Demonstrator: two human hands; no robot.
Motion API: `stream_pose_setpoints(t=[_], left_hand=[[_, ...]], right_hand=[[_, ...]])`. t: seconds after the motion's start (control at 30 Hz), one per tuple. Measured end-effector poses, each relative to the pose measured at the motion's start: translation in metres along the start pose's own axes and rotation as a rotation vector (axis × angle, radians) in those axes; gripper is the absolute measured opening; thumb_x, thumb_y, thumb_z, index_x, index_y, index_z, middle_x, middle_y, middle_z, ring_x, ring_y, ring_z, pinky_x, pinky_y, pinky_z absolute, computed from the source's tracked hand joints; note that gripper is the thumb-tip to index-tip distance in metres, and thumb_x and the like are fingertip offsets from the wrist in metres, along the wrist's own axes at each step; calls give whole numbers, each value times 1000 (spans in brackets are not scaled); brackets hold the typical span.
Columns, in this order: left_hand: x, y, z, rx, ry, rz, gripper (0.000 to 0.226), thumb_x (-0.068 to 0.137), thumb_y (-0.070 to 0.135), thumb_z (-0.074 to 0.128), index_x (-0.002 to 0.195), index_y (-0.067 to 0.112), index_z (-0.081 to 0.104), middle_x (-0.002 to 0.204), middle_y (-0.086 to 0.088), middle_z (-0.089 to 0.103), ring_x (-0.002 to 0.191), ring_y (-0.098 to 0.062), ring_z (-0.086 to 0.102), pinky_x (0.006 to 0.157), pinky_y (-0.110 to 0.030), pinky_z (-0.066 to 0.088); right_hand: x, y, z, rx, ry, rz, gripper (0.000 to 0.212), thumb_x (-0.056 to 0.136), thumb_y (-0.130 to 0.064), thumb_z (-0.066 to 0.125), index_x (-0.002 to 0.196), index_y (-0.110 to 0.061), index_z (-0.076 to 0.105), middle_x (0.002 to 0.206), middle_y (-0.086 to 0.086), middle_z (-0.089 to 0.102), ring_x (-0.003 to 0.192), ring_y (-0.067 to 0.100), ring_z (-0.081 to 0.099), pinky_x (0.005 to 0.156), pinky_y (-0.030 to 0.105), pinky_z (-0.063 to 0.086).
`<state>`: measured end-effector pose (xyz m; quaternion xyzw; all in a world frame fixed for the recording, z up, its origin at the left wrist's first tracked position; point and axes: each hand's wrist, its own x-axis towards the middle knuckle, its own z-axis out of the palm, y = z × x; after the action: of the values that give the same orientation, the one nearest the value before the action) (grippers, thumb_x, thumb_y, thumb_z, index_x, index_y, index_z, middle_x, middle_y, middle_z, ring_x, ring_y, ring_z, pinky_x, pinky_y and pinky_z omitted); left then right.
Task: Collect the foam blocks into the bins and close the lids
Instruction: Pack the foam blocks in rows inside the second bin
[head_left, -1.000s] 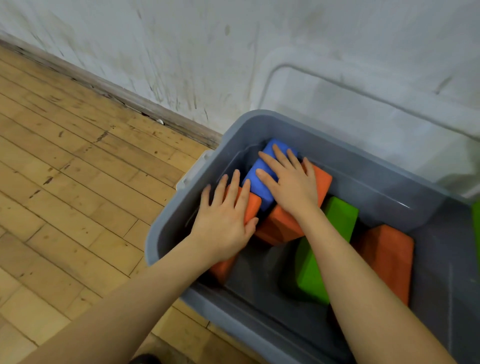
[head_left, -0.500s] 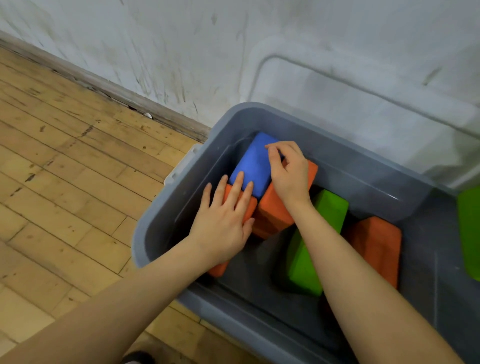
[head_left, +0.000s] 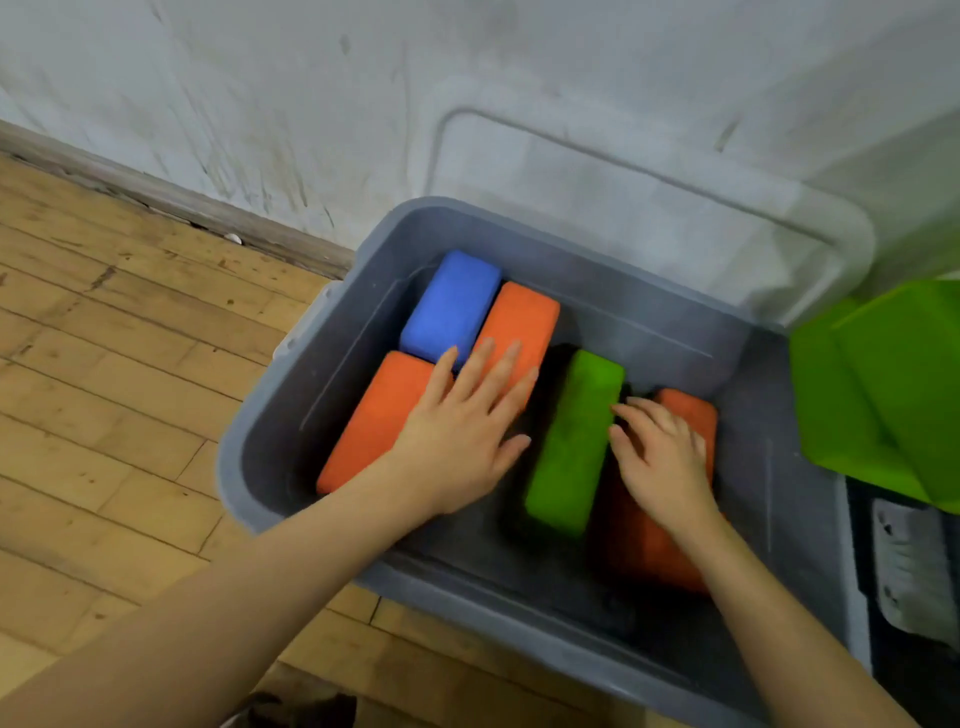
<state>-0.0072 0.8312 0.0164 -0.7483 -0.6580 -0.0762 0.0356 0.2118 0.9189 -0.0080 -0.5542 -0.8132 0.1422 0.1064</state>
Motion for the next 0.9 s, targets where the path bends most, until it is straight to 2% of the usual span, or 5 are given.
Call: stream_pose_setpoints(t=[0.17, 0.33, 0.53, 0.7, 0.9], left_hand=[[32, 56, 17, 66, -188, 268, 69, 83, 54, 32, 132, 10, 53, 142, -13, 45, 132, -31, 40, 109, -48, 26], [34, 77, 51, 92, -515, 291, 94, 85, 70, 37, 150, 13, 1, 158, -8, -7, 143, -37, -5, 114, -48, -1], [31, 80, 75, 88, -488, 301, 111, 75, 67, 57, 149, 21, -12, 156, -1, -18, 136, -52, 10, 109, -56, 16], [34, 83, 67, 57, -458, 294, 94, 86, 52, 55, 150, 12, -1, 157, -10, -9, 132, -45, 27, 105, -45, 30], [36, 62, 53, 18, -91, 446, 62, 64, 45, 79, 112, 8, 67, 117, -13, 65, 82, -44, 66, 64, -39, 53]], right_hand=[[-43, 45, -7, -272, -349, 220, 57, 98, -49, 33, 148, -23, 25, 158, 3, 15, 141, 28, 20, 111, 40, 18], [-56, 51, 4, -265, -520, 148, 92, 85, -66, 45, 150, -28, -9, 157, -2, -18, 145, 26, -9, 114, 47, 2], [-59, 51, 14, -291, -525, 79, 132, 63, -47, 80, 146, -28, -21, 152, -6, -33, 139, 34, -27, 111, 58, -3], [-51, 44, 8, -111, -423, 89, 116, 70, -39, 79, 149, -3, 3, 156, 17, -14, 142, 39, -15, 117, 47, 6], [-51, 32, -22, 107, -273, -39, 81, 75, -33, 77, 141, -7, 39, 153, 12, 25, 143, 26, 18, 116, 29, 7]])
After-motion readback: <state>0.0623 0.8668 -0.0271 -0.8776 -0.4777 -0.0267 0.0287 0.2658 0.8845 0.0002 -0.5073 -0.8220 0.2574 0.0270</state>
